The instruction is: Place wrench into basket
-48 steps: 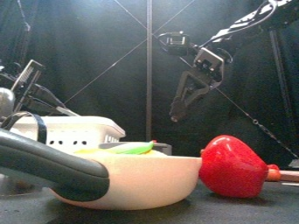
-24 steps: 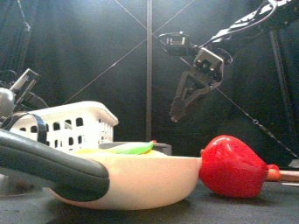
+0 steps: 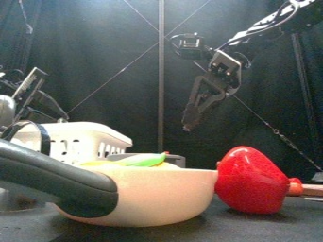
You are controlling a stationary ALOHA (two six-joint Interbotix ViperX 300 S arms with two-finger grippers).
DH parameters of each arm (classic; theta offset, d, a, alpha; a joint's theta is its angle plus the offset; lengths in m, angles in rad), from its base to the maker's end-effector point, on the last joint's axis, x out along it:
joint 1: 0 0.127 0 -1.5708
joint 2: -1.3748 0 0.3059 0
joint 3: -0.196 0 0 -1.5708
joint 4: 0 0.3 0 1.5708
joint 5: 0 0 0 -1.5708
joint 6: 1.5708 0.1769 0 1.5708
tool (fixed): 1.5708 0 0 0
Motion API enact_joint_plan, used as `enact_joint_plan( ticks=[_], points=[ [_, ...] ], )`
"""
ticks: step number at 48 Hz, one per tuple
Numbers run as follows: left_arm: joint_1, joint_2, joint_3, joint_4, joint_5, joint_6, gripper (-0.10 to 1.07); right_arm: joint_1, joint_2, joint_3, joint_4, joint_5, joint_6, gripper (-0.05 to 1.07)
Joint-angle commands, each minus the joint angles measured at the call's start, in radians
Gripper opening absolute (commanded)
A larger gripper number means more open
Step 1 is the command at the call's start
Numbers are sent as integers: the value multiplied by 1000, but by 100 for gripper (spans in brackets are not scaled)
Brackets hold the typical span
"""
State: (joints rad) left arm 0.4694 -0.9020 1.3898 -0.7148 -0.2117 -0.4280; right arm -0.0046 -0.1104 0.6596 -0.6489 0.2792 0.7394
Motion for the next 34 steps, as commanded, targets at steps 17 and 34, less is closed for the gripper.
enact_joint_plan(
  ticks=[17,34],
  points=[
    [-5,2,-77,89,2,6,64,2,-11,-9,-2,-8,-2,95],
    [5,2,-95,160,3,3,82,2,-6,-8,-2,-8,-2,95]
  ],
)
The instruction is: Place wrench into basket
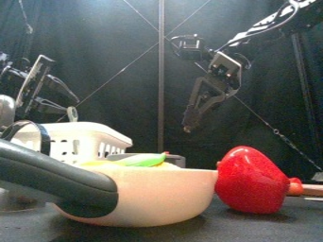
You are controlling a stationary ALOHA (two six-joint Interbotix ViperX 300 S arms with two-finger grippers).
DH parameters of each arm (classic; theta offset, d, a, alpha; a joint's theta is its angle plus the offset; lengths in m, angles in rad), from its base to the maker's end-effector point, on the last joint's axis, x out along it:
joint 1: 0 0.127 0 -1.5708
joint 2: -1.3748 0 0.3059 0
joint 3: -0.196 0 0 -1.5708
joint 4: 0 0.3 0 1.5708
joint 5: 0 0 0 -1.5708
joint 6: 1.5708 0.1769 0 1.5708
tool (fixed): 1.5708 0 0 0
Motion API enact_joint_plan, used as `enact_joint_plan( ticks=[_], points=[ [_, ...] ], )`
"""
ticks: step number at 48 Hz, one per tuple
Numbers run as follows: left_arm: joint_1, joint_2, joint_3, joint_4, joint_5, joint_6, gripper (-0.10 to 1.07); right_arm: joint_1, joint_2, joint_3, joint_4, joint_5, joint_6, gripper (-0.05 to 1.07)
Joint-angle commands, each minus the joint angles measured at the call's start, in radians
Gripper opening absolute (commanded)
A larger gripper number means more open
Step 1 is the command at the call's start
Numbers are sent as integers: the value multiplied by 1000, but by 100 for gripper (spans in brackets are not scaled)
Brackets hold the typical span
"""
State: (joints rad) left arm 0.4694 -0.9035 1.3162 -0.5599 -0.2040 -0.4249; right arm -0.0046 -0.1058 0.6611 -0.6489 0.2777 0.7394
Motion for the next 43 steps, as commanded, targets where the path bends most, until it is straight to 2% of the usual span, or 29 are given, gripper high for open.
enact_joint_plan(
  ticks=[1,6,13,19,27,38,43],
  points=[
    [5,3,-21,5,-5,0,83,2,-11,-11,-2,-6,-2,95],
    [12,3,-20,5,-5,0,89,2,-11,-11,-2,-6,-2,95],
    [15,3,-20,6,0,3,91,2,-11,-11,-2,-6,-2,95],
    [17,5,-43,40,97,14,91,2,-8,-12,-2,-6,-2,95],
    [52,5,-91,143,209,21,91,2,0,-21,-6,-6,-3,95],
    [126,3,-163,380,350,21,91,2,6,-25,-6,-6,-3,95],
    [143,5,-183,434,422,21,91,2,8,-25,-5,-6,-3,95]
  ],
)
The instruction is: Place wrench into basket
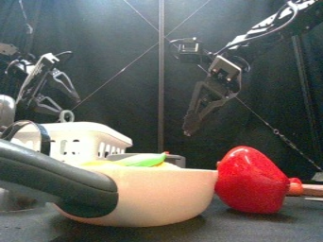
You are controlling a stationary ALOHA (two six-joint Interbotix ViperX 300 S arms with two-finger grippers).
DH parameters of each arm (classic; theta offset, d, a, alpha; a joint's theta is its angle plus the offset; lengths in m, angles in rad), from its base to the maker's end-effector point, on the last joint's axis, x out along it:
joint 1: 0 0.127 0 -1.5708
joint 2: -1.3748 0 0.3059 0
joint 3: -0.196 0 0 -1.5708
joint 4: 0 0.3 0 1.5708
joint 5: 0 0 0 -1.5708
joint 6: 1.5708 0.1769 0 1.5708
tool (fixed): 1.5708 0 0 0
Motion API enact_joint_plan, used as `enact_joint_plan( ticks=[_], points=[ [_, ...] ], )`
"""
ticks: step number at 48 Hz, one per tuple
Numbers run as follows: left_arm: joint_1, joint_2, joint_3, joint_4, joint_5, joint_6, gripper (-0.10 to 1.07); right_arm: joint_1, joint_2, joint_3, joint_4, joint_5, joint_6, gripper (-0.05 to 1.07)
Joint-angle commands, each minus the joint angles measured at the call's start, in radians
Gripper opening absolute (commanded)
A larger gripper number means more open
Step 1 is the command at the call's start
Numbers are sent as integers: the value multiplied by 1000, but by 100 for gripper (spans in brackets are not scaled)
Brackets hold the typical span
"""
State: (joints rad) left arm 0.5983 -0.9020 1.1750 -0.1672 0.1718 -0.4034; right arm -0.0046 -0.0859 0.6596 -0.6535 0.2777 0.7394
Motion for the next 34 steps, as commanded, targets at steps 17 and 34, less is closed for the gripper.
enact_joint_plan(
  ticks=[17,34],
  points=[
    [0,2,-69,109,183,2,91,2,-11,-28,-3,-6,-3,95],
    [-17,-6,-72,114,84,5,91,2,-11,-26,-2,-6,-3,95]
  ],
)
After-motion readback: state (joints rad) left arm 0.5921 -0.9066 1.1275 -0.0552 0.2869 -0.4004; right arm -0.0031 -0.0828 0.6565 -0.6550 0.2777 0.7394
